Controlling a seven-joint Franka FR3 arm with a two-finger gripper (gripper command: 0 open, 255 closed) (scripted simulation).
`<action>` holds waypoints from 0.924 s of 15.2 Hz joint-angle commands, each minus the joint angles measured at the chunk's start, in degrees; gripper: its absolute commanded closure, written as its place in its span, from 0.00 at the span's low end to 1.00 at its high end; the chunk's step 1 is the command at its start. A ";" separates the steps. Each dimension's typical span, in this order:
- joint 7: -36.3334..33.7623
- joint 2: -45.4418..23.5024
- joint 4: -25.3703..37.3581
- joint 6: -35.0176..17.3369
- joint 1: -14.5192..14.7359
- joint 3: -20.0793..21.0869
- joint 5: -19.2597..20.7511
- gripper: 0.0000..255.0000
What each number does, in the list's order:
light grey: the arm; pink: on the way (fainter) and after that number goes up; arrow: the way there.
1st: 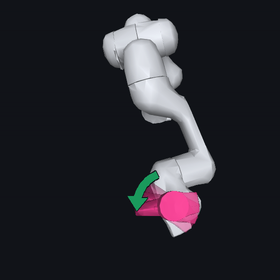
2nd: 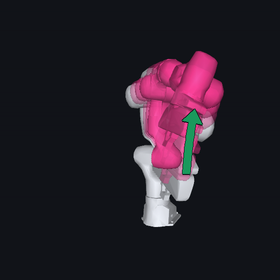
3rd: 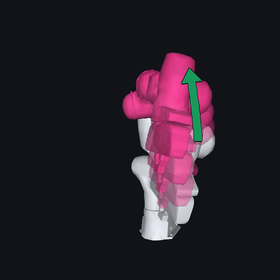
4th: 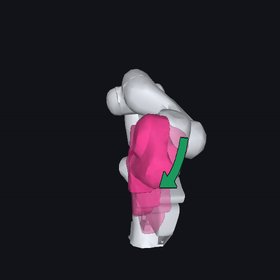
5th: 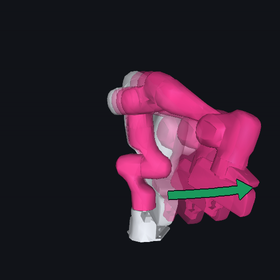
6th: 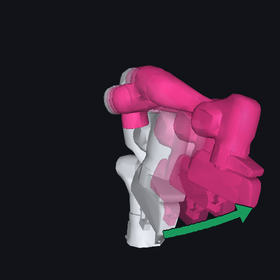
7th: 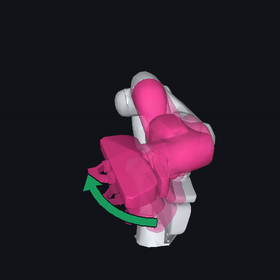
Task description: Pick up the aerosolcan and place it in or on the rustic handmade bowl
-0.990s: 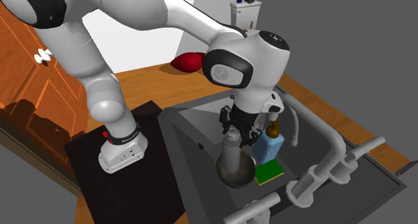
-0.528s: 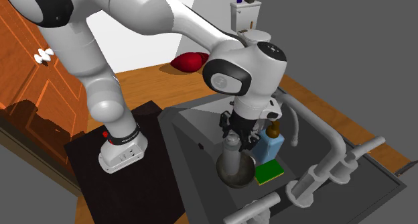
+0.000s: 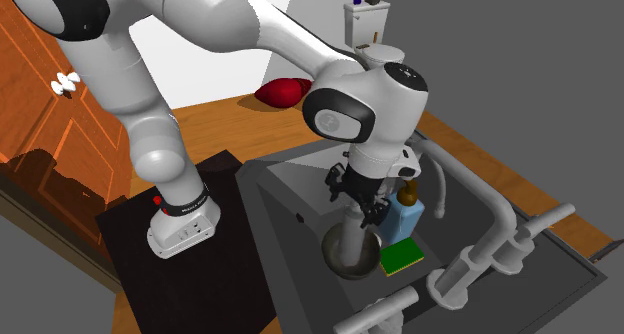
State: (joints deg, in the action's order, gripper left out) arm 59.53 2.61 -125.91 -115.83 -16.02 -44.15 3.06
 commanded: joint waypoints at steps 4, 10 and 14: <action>-0.67 1.31 2.93 3.92 0.11 0.29 0.80 0.00; -1.05 2.13 5.80 7.40 0.21 0.55 1.23 0.00; -1.05 2.13 5.79 7.39 0.20 0.55 1.23 0.00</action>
